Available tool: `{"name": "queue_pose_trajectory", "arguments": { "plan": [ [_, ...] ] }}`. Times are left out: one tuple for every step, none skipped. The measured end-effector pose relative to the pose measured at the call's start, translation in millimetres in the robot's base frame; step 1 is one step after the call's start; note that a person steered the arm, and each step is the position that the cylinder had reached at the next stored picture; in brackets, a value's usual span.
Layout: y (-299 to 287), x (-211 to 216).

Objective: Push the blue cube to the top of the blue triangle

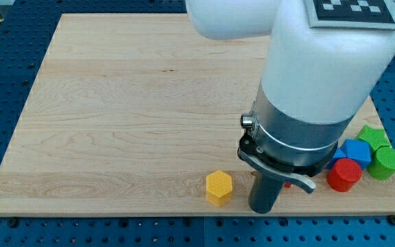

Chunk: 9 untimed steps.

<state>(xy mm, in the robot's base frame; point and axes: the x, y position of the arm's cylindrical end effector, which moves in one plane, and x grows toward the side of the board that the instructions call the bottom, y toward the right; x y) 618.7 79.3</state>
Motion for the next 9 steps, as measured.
{"name": "queue_pose_trajectory", "arguments": {
  "plan": [
    [0, 0],
    [4, 0],
    [46, 0],
    [80, 0],
    [89, 0],
    [88, 0],
    [86, -1],
    [85, 0],
    [83, -1]
  ]
}}
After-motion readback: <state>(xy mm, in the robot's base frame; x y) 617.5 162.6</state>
